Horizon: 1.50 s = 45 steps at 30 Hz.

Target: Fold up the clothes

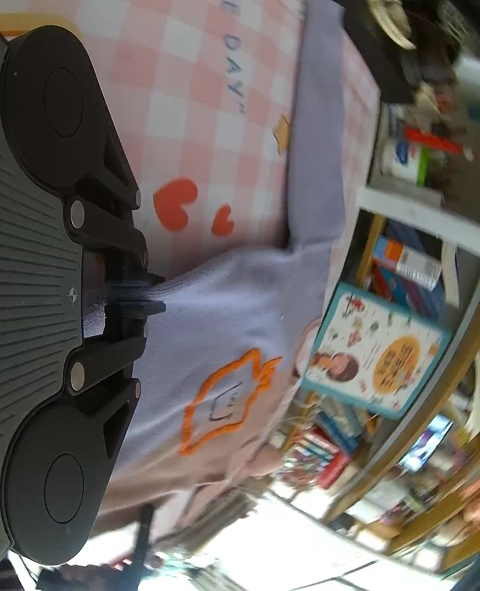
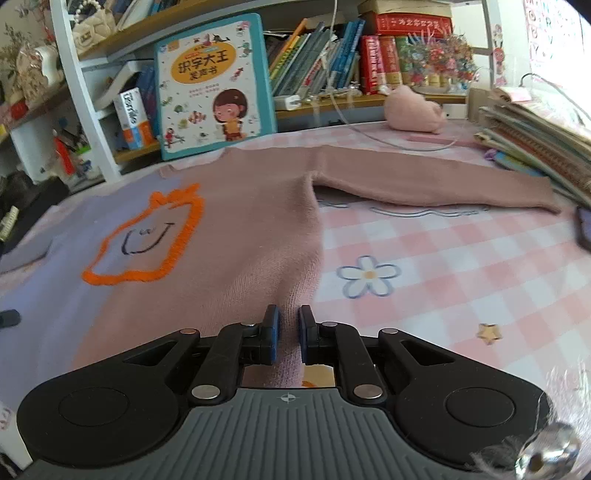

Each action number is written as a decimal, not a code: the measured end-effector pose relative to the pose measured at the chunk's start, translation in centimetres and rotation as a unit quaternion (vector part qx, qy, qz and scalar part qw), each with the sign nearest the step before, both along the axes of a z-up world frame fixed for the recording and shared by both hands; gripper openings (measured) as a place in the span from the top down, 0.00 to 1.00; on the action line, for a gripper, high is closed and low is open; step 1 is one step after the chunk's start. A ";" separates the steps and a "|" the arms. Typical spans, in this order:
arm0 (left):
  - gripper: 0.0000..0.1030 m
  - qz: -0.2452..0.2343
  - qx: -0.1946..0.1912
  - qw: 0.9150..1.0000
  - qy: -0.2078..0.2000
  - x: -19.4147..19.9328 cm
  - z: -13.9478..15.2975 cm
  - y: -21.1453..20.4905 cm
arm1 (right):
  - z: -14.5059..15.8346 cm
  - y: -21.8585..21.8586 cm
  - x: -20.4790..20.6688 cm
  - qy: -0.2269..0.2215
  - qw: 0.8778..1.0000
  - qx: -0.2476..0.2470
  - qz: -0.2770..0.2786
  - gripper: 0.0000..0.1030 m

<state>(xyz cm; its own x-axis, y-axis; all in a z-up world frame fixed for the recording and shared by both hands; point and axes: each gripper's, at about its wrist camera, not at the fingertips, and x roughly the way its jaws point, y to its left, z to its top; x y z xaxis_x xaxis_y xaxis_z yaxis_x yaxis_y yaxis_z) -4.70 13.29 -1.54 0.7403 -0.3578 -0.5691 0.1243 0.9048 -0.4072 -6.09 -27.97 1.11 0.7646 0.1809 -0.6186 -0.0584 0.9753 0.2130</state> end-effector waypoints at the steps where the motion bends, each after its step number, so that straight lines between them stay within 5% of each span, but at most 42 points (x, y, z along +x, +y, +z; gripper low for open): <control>1: 0.94 0.004 0.004 1.000 0.000 0.0 0.1 0.2 | 0.0 0.3 0.2 -0.001 1.000 0.001 0.006 0.90; 15: 0.91 -0.018 0.001 1.000 0.011 -0.6 0.3 0.5 | 0.9 0.5 -1.1 0.023 0.999 -0.030 0.013 0.90; 19: 0.78 -0.009 -0.003 1.000 0.002 -0.5 0.7 1.1 | 0.8 0.5 -0.9 0.032 0.999 -0.027 0.011 0.89; 23: 0.75 0.018 -0.007 1.000 -0.019 0.3 1.0 2.1 | 0.7 0.0 -0.9 0.033 0.999 -0.012 0.002 0.87; 29: 0.75 0.028 0.004 0.999 -0.023 4.7 0.8 2.0 | 1.2 -1.1 1.0 0.012 1.000 0.008 -0.016 0.72; 36: 0.76 0.038 0.017 0.999 -0.023 8.3 0.2 1.4 | 1.1 -1.3 5.3 0.018 0.999 0.022 -0.015 0.71; 41: 0.93 0.050 0.008 0.999 -0.020 8.8 -0.4 1.6 | 0.5 -1.3 7.2 0.024 1.000 0.011 -0.016 0.87; 45: 0.95 0.052 -0.002 0.998 -0.019 8.2 -0.5 1.8 | 0.3 -1.4 8.4 0.019 1.000 -0.006 -0.011 0.95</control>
